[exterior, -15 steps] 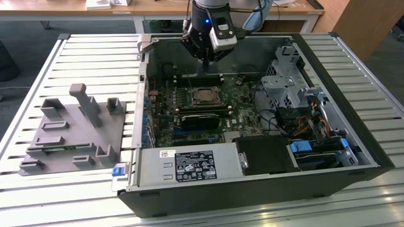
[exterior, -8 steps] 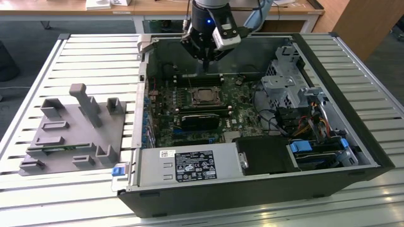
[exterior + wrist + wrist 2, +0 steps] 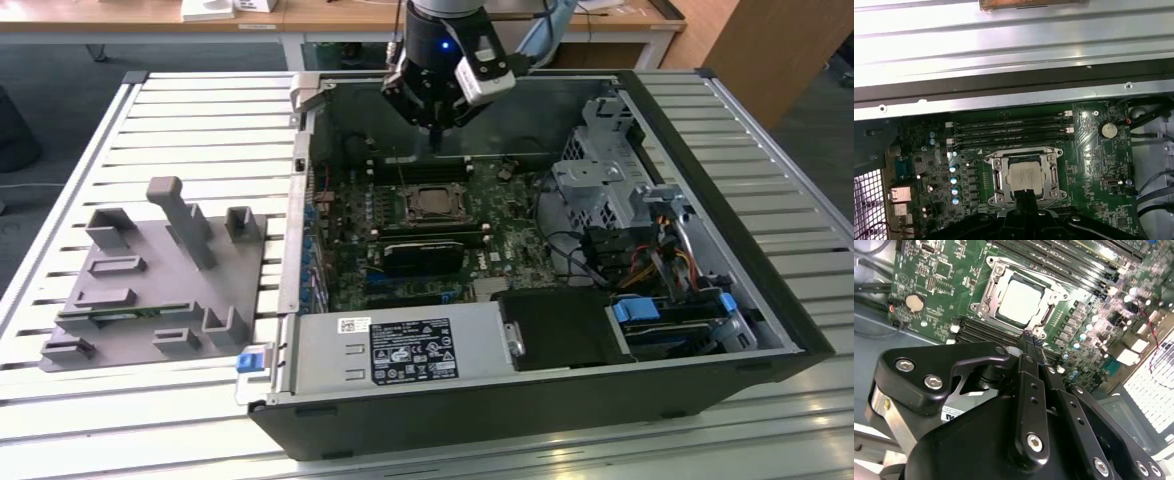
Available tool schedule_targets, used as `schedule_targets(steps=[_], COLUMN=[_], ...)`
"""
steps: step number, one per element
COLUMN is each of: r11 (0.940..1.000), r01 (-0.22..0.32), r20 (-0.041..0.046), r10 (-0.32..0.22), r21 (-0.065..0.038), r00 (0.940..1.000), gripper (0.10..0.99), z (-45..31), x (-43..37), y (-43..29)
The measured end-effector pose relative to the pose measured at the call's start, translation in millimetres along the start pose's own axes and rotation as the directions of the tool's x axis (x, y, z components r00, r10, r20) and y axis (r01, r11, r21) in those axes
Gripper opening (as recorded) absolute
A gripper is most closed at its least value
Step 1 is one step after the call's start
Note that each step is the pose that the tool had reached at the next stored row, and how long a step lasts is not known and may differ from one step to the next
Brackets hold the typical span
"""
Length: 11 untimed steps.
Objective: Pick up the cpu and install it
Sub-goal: 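Install the first cpu locking lever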
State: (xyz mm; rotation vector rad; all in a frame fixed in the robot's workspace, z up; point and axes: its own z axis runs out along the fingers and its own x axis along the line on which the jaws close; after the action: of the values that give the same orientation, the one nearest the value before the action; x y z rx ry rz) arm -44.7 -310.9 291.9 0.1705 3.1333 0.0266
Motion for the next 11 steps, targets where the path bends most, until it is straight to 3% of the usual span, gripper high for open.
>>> schedule_targets(steps=[6, 11], r11=[0.997, 0.9907], r01=[0.077, 0.136], r20=[-0.0013, -0.0023], r10=[-0.077, -0.136], r21=[0.0, -0.001], r00=[0.997, 0.9907], gripper=[0.106, 0.106], z=[0.0, 0.0], x=[0.0, 0.0], y=[0.0, 0.0])
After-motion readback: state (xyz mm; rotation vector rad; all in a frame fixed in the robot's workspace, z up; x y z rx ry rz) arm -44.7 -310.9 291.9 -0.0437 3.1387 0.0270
